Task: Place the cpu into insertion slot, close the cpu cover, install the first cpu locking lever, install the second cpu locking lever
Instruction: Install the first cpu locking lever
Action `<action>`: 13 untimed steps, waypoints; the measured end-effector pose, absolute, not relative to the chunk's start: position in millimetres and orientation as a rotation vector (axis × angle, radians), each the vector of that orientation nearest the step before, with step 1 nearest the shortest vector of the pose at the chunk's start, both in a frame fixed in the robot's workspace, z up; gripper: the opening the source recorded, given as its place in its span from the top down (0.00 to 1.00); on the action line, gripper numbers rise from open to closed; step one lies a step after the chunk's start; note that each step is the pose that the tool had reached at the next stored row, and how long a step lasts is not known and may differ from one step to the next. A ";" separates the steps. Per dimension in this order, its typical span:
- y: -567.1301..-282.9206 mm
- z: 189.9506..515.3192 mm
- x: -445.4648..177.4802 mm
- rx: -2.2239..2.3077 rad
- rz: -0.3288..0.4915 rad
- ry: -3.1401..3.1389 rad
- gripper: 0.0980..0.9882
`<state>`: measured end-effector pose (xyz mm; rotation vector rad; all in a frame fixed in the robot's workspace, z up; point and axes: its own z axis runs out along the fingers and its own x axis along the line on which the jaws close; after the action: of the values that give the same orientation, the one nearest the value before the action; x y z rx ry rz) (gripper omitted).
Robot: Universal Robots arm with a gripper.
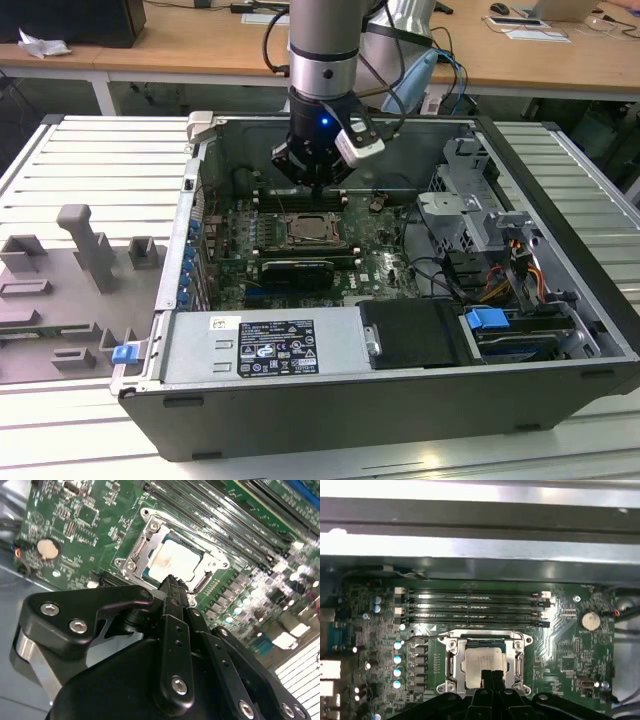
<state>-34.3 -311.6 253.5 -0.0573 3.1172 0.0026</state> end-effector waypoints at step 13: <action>-311.6 253.5 -81.1 -0.066 0.007 3.117 0.99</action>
<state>-81.1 -311.6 253.5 -0.0662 3.1172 0.0066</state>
